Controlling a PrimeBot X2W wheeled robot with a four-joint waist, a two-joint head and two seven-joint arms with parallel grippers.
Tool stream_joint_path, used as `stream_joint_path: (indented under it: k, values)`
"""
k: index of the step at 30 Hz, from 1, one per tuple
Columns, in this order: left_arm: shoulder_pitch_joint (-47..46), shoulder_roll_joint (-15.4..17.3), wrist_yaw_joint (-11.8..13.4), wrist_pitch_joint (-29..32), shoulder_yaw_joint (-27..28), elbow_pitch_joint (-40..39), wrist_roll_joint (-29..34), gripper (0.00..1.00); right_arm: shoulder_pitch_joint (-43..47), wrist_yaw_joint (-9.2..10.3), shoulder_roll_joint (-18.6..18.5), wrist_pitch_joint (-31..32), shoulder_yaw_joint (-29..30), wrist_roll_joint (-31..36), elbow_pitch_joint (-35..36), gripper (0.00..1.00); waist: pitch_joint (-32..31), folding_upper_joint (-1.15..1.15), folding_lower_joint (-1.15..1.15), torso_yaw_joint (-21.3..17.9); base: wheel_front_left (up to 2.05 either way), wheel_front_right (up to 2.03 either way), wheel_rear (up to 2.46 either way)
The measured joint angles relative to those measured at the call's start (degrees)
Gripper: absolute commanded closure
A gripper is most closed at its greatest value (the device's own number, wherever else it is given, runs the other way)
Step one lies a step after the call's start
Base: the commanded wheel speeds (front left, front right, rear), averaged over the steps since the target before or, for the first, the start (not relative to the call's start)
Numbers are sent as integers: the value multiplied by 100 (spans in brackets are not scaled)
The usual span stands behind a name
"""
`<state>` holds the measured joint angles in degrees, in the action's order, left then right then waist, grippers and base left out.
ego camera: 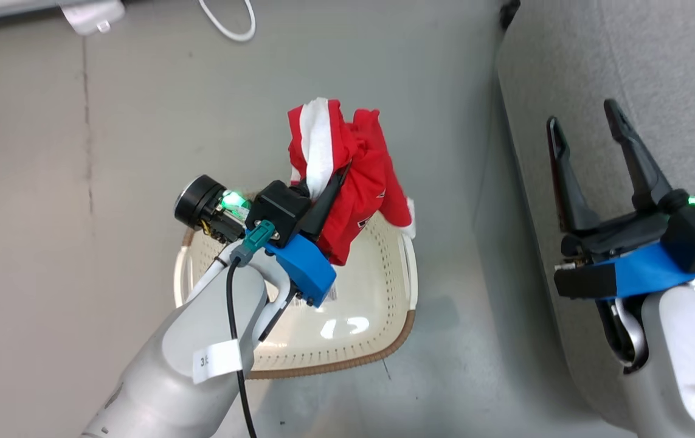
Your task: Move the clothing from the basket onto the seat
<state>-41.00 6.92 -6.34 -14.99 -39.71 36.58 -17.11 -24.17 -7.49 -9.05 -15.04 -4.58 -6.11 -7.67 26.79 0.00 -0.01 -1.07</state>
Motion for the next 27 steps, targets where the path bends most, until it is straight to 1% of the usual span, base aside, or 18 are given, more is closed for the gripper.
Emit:
stream_joint_path:
  k: [13,21,27]
  values:
    - [70,-191,8,0,402,-889,363,100,591,0,25,0,33,-27,-192,0,-1049,0,-1,82,0,0,0]
    - [68,-277,-19,0,422,-1125,441,100,916,0,66,0,45,-52,-258,0,-1619,0,-1,107,0,0,0]
    - [147,-304,-20,0,465,-1207,453,100,1078,0,102,0,81,-52,-270,0,-1860,0,0,152,0,0,0]
